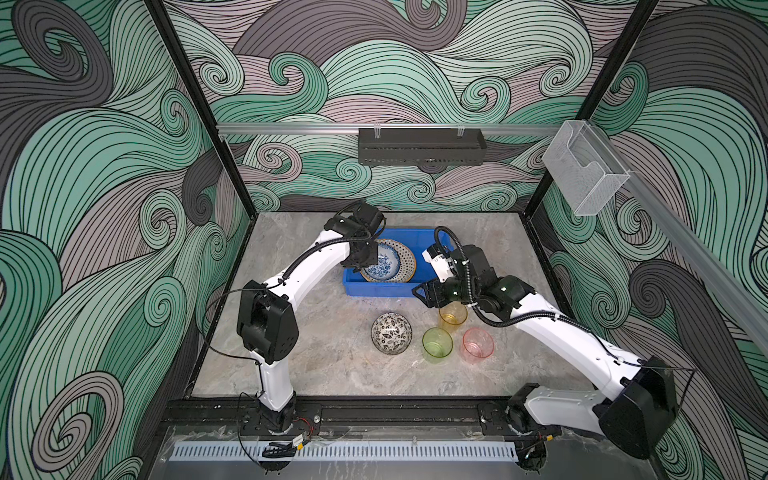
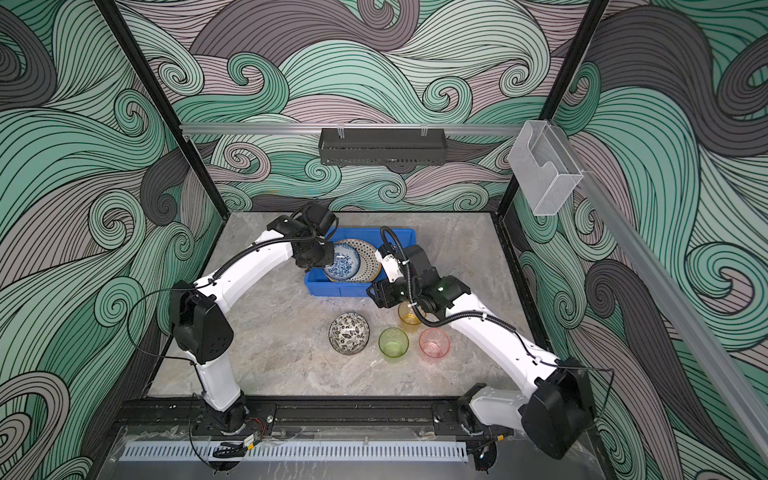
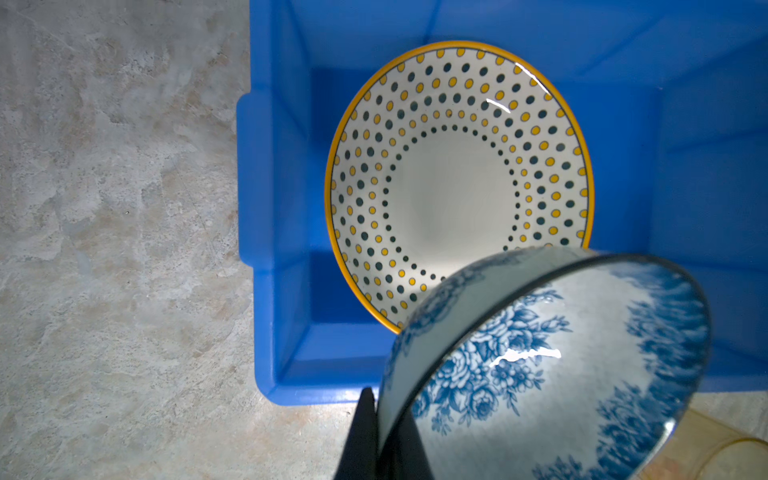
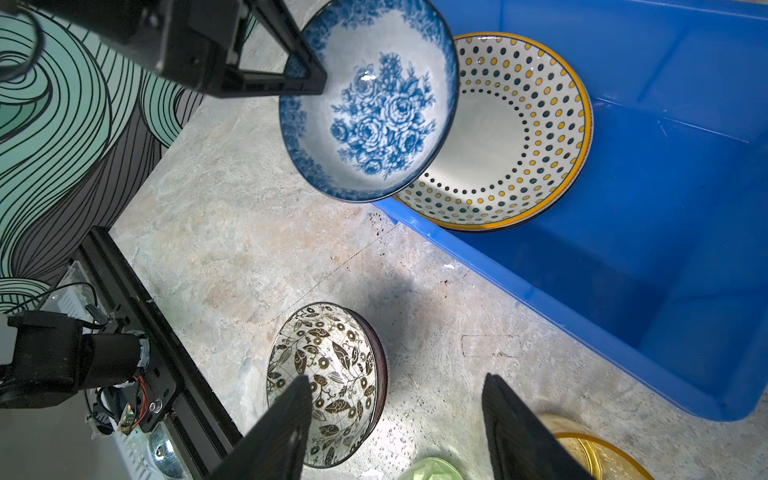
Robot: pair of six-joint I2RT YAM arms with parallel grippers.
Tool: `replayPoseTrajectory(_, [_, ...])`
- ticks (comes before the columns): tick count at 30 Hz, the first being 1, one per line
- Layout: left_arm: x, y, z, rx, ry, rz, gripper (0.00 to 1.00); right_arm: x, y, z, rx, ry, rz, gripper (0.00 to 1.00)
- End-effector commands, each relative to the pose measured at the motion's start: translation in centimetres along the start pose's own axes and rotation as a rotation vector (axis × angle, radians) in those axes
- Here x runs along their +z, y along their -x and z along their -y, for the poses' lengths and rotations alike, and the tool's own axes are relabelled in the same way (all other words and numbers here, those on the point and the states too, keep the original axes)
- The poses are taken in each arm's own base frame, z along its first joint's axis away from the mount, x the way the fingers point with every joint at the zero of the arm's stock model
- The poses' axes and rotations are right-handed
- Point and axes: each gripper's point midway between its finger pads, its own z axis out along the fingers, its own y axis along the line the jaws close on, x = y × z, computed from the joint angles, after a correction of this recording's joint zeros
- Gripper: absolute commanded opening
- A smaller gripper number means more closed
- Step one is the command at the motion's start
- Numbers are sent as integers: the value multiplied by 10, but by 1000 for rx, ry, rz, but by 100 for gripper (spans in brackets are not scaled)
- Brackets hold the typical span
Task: Place the mixed dishes into the plastic bin
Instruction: 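Carry the blue bowl onto the dotted plate while the right gripper nears the leaf bowl, then release the blue bowl with the left gripper while the right lowers to the leaf bowl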
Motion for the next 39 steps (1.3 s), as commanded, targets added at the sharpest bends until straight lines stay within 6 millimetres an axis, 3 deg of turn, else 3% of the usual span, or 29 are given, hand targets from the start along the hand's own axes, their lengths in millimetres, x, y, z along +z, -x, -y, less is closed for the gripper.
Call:
replayPoseTrajectory(1, [-3,27,9,-10,-44,63,0,2,4,-6,-53,17,-4,66])
replayPoseTrajectory(10, [24,51,9,5,-18,49,0,11,-1,-7,-65,6,-48,66])
replayPoseTrajectory(17, [49,58,8,13,0,7,0,18,-2,-11,-59,8,-84,65])
replayPoseTrajectory(29, [81,47,7,-24,-14,-101,0,37,-8,-14,-22,1,-137,62])
replayPoseTrajectory(39, [96,38,2,-85,-44,-177,0,51,-20,-19,-43,-15,-198,59])
